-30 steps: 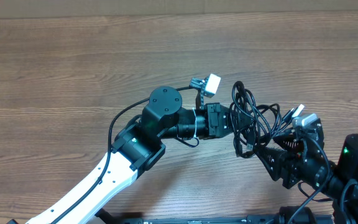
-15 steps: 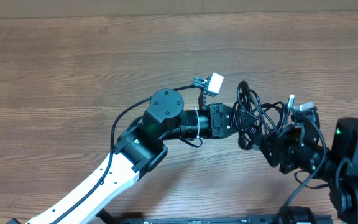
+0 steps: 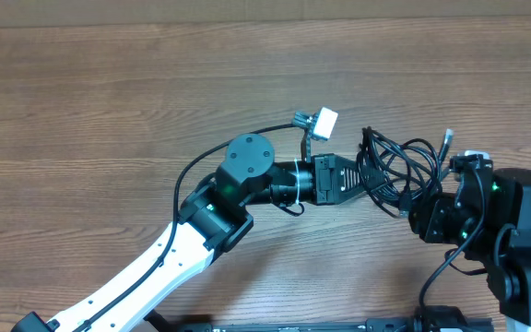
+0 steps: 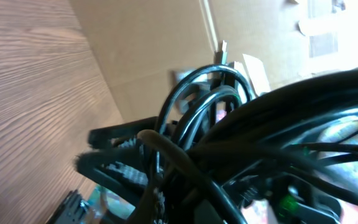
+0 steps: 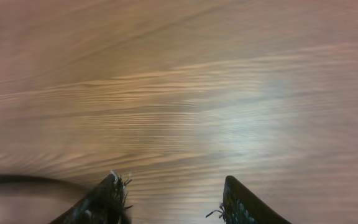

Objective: Untangle cables
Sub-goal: 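Open the right gripper, withdraw it, and lower the bundle with the left gripper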

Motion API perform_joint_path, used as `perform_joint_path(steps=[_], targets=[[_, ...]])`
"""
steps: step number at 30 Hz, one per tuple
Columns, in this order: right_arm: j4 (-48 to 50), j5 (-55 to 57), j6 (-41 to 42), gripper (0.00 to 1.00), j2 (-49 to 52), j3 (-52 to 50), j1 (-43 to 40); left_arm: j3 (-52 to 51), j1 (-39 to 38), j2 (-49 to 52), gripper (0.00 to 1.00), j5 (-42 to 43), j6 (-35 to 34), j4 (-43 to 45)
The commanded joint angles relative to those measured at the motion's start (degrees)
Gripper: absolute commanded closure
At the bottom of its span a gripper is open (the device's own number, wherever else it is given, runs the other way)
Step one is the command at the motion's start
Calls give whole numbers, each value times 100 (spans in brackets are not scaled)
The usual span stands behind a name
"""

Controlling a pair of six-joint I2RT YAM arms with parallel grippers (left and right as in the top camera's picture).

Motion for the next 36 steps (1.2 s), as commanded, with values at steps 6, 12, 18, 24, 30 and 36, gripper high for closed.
perform_joint_path(steps=[6, 12, 18, 24, 30, 36], targets=[[-17, 1132, 151, 52, 70, -31, -52, 177, 234, -243, 96, 538, -118, 127], [-55, 1137, 151, 52, 70, -31, -52, 177, 452, -240, 96, 535, 63, 79], [-59, 1132, 258, 51, 70, -31, -52, 177, 826, -240, 96, 361, 289, -573], [-79, 1097, 256, 52, 70, -31, -52, 177, 1023, -240, 96, 118, 472, -1137], [-98, 1086, 256, 52, 70, -31, -52, 177, 1040, -240, 96, -321, 695, -1663], [-90, 1038, 260, 52, 70, -31, -52, 177, 1043, -240, 96, -568, 844, -2039]])
